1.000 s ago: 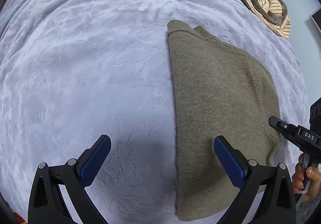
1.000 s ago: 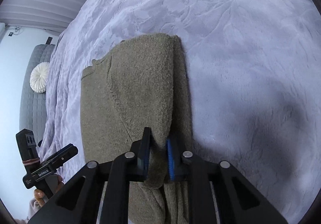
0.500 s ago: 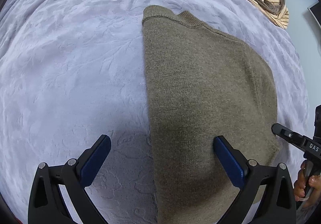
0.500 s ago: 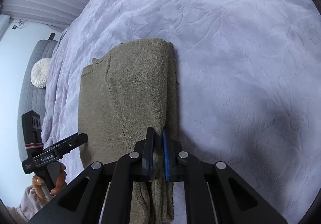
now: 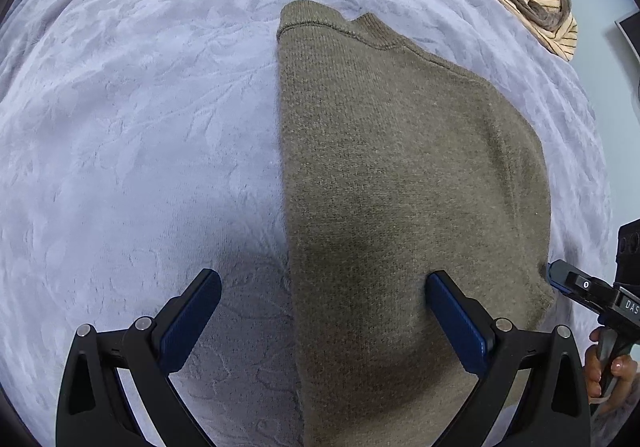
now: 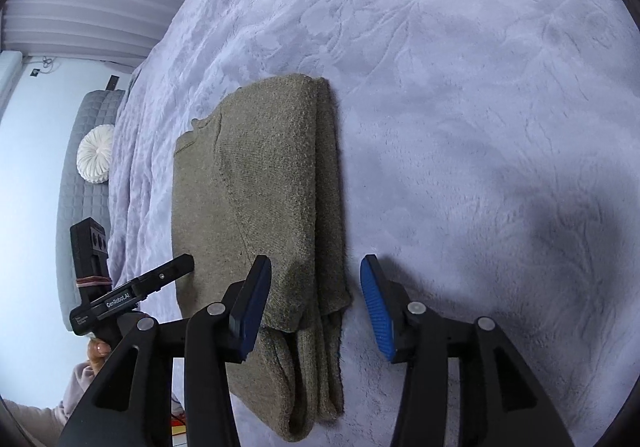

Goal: Fold small clothes

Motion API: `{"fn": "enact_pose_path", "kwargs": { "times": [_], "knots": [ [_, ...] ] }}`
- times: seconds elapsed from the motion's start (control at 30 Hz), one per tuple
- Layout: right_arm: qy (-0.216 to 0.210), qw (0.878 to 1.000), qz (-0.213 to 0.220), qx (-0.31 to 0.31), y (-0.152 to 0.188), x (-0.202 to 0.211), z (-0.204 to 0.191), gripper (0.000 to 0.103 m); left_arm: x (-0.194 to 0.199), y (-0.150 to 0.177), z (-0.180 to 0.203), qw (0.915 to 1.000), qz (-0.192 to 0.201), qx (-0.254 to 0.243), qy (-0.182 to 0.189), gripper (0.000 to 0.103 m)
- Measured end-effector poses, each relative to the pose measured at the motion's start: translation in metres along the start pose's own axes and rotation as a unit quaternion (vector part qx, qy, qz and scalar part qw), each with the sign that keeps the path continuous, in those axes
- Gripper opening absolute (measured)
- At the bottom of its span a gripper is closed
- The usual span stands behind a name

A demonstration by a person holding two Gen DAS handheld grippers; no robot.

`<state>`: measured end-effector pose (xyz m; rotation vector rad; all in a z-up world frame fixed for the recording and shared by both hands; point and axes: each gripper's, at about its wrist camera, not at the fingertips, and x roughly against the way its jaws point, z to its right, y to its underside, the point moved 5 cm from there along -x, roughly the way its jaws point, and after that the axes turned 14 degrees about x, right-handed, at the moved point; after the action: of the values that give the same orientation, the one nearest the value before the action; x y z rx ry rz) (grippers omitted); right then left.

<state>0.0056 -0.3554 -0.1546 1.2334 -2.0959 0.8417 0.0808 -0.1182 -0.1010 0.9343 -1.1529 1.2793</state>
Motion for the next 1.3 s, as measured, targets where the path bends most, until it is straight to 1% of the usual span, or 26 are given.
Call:
{"fn": "enact_pose_path", "kwargs": {
  "times": [0.1, 0.2, 0.27, 0.43, 0.5, 0.57, 0.67, 0.77, 0.87, 0.9, 0.93, 0.97, 1.03, 1.07, 1.1, 1.13, 1.3],
  "knots": [
    [-0.003, 1.0, -0.019, 0.0, 0.0, -0.01, 0.002, 0.051, -0.001, -0.001, -0.002, 0.9999, -0.009, -0.005, 0.012, 0.103],
    [-0.017, 1.0, -0.025, -0.006, 0.001, -0.013, 0.007, 0.051, -0.006, -0.003, -0.001, 0.9985, -0.036, -0.009, 0.039, 0.103],
    [-0.03, 0.999, -0.028, -0.01, -0.001, -0.016, 0.01, 0.051, -0.01, -0.003, 0.004, 0.9973, -0.05, -0.016, 0.051, 0.103],
    [-0.077, 0.996, -0.051, -0.002, -0.009, -0.032, 0.007, 0.051, -0.017, -0.001, 0.029, 0.9963, -0.044, -0.056, 0.049, 0.103],
    [-0.083, 0.994, -0.064, 0.007, -0.012, -0.042, 0.006, 0.051, -0.02, 0.0, 0.037, 0.9957, -0.043, -0.067, 0.047, 0.103],
    [-0.091, 0.993, -0.07, 0.014, -0.015, -0.049, 0.003, 0.052, -0.023, -0.001, 0.041, 0.9961, -0.038, -0.069, 0.04, 0.103],
    [-0.107, 0.991, -0.071, 0.026, -0.017, -0.054, -0.004, 0.054, -0.026, -0.004, 0.04, 0.9963, -0.04, -0.057, 0.051, 0.103],
    [-0.126, 0.989, -0.074, 0.03, -0.016, -0.062, -0.011, 0.055, -0.029, -0.003, 0.037, 0.9962, -0.039, -0.056, 0.055, 0.103],
    [-0.123, 0.99, -0.069, 0.018, -0.016, -0.07, -0.017, 0.053, -0.027, -0.002, 0.035, 0.9967, -0.034, -0.052, 0.052, 0.103],
    [-0.118, 0.991, -0.065, 0.017, -0.015, -0.071, -0.019, 0.05, -0.026, -0.002, 0.036, 0.997, -0.029, -0.051, 0.05, 0.101],
    [-0.122, 0.991, -0.06, 0.014, -0.014, -0.069, -0.023, 0.038, -0.023, -0.002, 0.036, 0.9973, -0.024, -0.05, 0.048, 0.095],
    [-0.128, 0.99, -0.055, 0.006, -0.014, -0.068, -0.026, 0.034, -0.017, -0.001, 0.037, 0.9973, -0.016, -0.049, 0.052, 0.09],
    [-0.135, 0.99, -0.042, 0.001, -0.011, -0.06, -0.035, 0.032, -0.008, 0.0, 0.037, 0.9967, -0.007, -0.054, 0.061, 0.071],
    [-0.147, 0.988, -0.036, -0.002, -0.011, -0.056, -0.04, 0.032, -0.003, 0.001, 0.036, 0.9962, -0.003, -0.059, 0.064, 0.066],
    [-0.16, 0.987, -0.03, -0.005, -0.011, -0.052, -0.046, 0.032, 0.003, 0.001, 0.036, 0.9957, -0.001, -0.064, 0.067, 0.06],
    [-0.168, 0.985, -0.026, -0.004, -0.012, -0.047, -0.051, 0.032, 0.008, 0.002, 0.035, 0.9951, 0.001, -0.07, 0.069, 0.056],
    [-0.197, 0.98, -0.01, -0.004, -0.008, -0.033, -0.083, 0.032, 0.038, 0.011, 0.034, 0.9924, 0.008, -0.095, 0.077, 0.056]
  ]
}}
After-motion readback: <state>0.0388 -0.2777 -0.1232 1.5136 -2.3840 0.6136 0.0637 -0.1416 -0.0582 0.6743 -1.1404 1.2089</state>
